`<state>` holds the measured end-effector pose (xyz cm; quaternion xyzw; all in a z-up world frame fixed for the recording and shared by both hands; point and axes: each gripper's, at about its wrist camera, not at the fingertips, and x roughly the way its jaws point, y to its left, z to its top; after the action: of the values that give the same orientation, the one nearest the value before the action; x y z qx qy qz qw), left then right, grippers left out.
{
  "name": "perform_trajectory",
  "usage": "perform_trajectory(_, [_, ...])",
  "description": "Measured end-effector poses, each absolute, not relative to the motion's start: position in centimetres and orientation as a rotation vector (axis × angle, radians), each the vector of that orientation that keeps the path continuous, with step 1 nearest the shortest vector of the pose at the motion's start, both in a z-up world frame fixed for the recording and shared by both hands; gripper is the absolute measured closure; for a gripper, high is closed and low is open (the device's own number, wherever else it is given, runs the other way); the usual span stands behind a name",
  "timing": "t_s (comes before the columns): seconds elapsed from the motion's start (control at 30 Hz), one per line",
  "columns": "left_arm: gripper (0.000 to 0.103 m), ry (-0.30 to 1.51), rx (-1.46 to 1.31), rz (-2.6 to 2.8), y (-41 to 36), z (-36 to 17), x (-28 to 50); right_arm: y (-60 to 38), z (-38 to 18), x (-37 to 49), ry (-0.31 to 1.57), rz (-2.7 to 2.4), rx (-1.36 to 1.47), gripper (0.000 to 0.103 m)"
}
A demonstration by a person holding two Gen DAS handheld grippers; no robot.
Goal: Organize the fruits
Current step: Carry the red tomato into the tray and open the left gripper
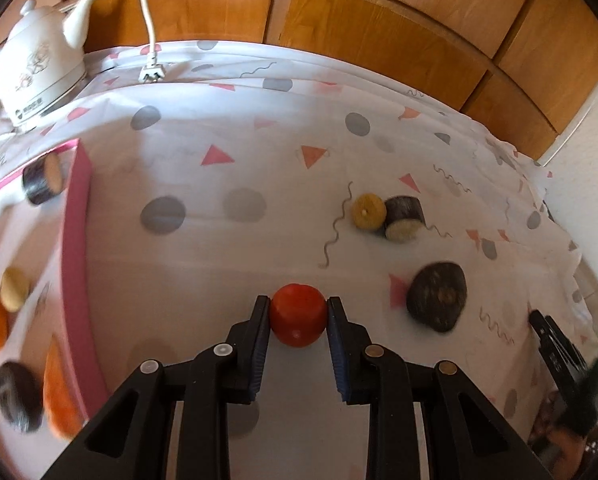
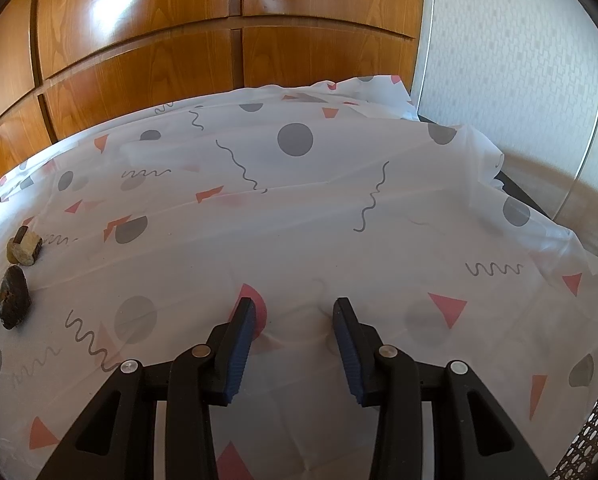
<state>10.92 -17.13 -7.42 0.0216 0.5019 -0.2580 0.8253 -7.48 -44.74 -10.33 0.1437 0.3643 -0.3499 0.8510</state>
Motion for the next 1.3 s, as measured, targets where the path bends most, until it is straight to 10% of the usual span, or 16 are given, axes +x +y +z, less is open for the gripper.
perform_trajectory(1.3, [0.075, 0.919, -0.246, -0.173, 5.4, -3.8, 7.2, -44.3, -10.4, -7.4, 0.783, -0.753, 0.24, 0.062])
